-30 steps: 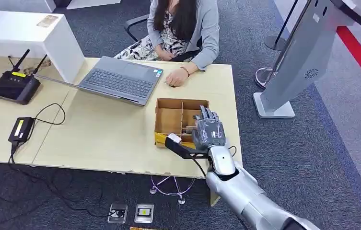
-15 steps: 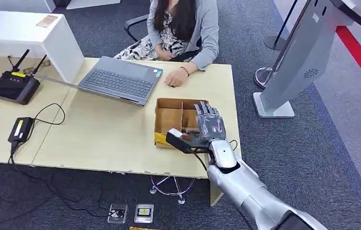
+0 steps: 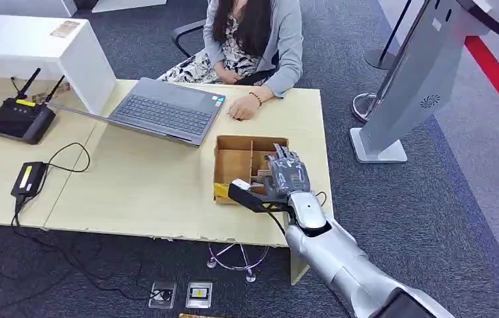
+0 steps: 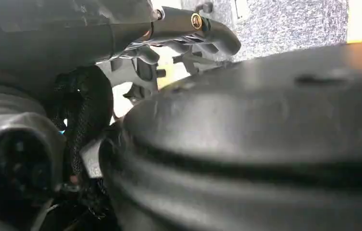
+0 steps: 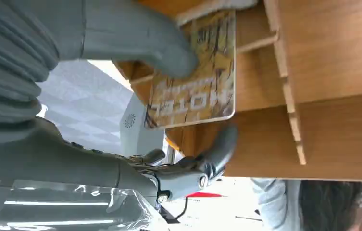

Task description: Pass the card to the sensor for recognition and then transmit it.

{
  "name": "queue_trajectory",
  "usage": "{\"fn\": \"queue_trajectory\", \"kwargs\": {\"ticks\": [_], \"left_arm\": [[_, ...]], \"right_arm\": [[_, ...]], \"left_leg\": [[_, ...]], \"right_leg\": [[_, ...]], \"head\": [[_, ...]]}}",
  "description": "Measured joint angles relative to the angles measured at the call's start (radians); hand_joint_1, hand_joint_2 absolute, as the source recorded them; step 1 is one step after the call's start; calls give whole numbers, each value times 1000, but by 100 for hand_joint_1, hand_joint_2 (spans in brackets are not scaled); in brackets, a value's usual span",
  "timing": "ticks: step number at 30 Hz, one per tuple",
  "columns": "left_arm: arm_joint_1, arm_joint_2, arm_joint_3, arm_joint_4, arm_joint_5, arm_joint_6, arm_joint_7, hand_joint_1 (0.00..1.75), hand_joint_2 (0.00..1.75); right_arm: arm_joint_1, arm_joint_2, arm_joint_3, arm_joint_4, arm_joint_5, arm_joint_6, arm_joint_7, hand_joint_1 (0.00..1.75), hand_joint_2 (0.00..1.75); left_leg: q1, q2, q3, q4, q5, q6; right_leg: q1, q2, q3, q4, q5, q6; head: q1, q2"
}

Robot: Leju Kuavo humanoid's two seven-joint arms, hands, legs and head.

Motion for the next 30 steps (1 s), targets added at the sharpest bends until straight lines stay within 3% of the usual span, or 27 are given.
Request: {"fn": "queue_trajectory", "kwargs": {"ticks": [20,30], "left_arm": [[-31,-1,-214,-6,7,-89,0,0,0],[-33,11,-241,-9,80,-81,-7,0,0]], "right_arm": [[-3,2,0,4,-52,15,-29,175,175],[-8,0,-1,-28,-25,-63,-17,175,175]], "left_leg": [[0,0,0,0,0,0],[0,0,0,0,0,0]], "right_leg": [[0,0,0,0,0,0],[0,0,0,0,0,0]], "head": [[0,0],[0,0]]}}
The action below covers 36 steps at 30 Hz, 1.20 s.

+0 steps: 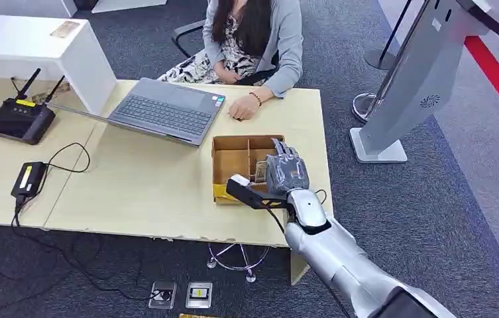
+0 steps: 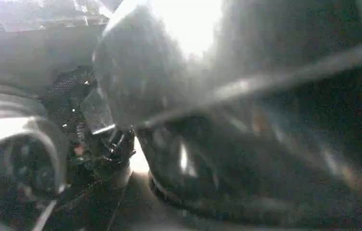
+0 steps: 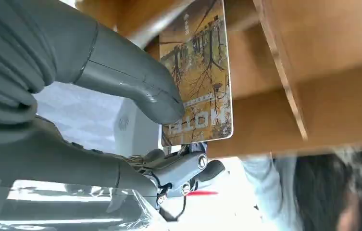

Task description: Pass the card to the sensor for recognition and then transmit it.

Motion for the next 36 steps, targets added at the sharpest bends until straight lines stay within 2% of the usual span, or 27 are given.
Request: {"fn": "queue_trajectory", "kwargs": {"ticks": [5,17,23,28,36], "left_arm": [[1,9,0,0,53,40,-10,0,0],[5,24,3,0,130,137,-6,0,0],[6,24,3,0,165,197,-4,0,0],[10,24,12,0,200,205,-33,0,0],[12,24,27,0,218,266,-31,0,0]], "right_arm": [[-24,-8,-16,-42,37,-29,17,175,175],[-80,-6,-50,-97,88,9,61,175,175],[-100,-6,-64,-91,102,8,68,175,175],[-129,-1,-72,-75,122,4,74,175,175],[-177,11,-72,-23,135,8,89,175,175]], "left_leg": [[0,0,0,0,0,0],[0,0,0,0,0,0],[0,0,0,0,0,0],[0,1,0,0,0,0],[0,1,0,0,0,0]], "right_leg": [[0,0,0,0,0,0],[0,0,0,0,0,0],[0,0,0,0,0,0],[0,0,0,1,0,0],[0,0,0,1,0,0]], "head": [[1,0],[1,0],[1,0],[0,0],[1,0]]}}
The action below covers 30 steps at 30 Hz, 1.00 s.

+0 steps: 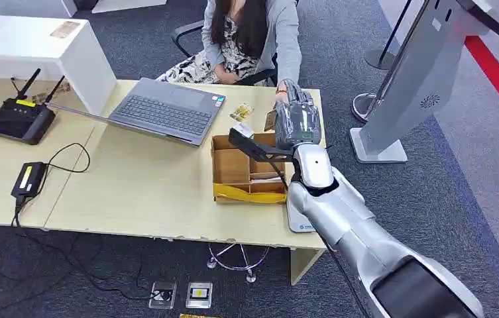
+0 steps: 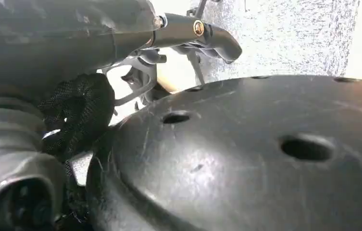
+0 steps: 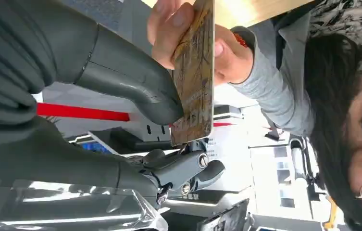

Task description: Pass the card to the sensor for recognition and then transmit it.

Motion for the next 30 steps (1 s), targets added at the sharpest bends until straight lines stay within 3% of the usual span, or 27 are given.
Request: {"fn": "queue_trajectory", "kwargs": {"ticks": [7,8,9,12,14,30], "left_arm": [[0,-2,7,0,-1,25,8,0,0],[0,-5,7,-1,-11,45,8,0,0],[-1,-14,7,-3,-28,84,5,0,0],[-2,-47,4,-6,-70,194,-3,0,0],[-2,-60,3,-7,-81,224,-3,0,0],[-3,-74,3,-8,-73,262,7,0,0]], "right_arm": [[-16,6,-1,43,0,-4,1,175,175],[-15,6,-1,48,0,-7,1,0,175],[-15,6,-1,50,0,-10,2,0,0],[-10,5,-1,55,6,-13,2,0,0],[-5,5,-1,57,7,-13,3,0,0],[-4,-6,-6,74,-7,-20,6,0,0]], "left_leg": [[0,0,0,0,0,0],[0,0,0,0,0,0],[0,0,0,0,0,0],[0,0,0,0,0,0],[0,0,0,0,0,0],[0,0,1,1,0,0]], "right_leg": [[0,0,0,0,0,0],[0,0,0,0,0,0],[0,0,0,0,0,0],[0,0,0,0,0,0],[0,0,0,0,0,0],[0,0,-1,-1,0,0]], "head": [[0,0],[0,0],[0,0],[0,0],[0,0],[-1,0]]}}
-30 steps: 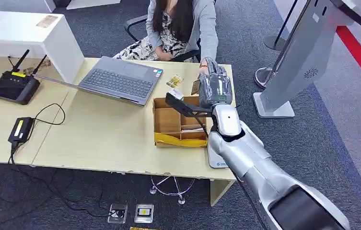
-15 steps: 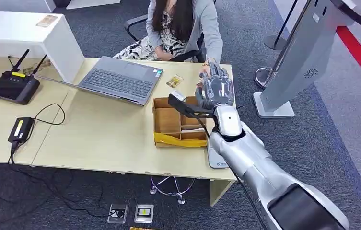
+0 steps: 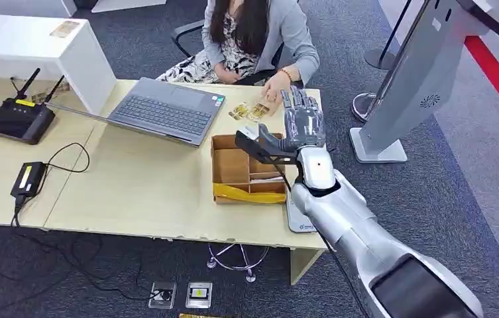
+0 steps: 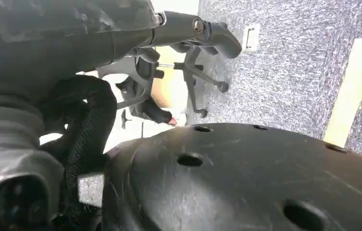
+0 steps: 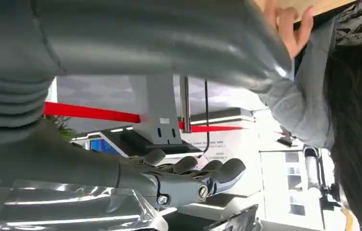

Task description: Pass the card to the sensor for recognition and then transmit it.

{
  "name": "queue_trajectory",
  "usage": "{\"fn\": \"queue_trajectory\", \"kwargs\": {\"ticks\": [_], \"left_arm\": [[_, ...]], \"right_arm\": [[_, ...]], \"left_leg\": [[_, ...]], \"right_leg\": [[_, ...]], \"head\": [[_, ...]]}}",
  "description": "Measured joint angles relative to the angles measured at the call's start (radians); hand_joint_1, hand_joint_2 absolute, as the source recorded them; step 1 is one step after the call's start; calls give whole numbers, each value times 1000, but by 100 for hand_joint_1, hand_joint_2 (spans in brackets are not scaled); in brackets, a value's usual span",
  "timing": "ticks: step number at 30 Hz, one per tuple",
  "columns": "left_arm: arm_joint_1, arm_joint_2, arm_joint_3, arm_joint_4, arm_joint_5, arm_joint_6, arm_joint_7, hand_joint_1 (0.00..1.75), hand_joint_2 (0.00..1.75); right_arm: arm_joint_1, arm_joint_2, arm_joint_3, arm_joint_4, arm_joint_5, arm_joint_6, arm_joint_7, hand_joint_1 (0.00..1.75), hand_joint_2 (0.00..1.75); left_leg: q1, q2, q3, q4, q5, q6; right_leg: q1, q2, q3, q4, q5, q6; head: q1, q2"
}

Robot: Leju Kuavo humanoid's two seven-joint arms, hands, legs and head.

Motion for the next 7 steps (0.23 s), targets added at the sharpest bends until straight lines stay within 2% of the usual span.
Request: {"fn": "queue_trajectory", "kwargs": {"ticks": [7], "left_arm": [[1,-4,3,3,1,2,0,0,0]], "right_arm": [[0,-68,-70,16,-184,-39,-84,0,0]], "left_leg": [[0,0,0,0,0,0]], "right_leg": [[0,0,0,0,0,0]], "head": [[0,0]]}}
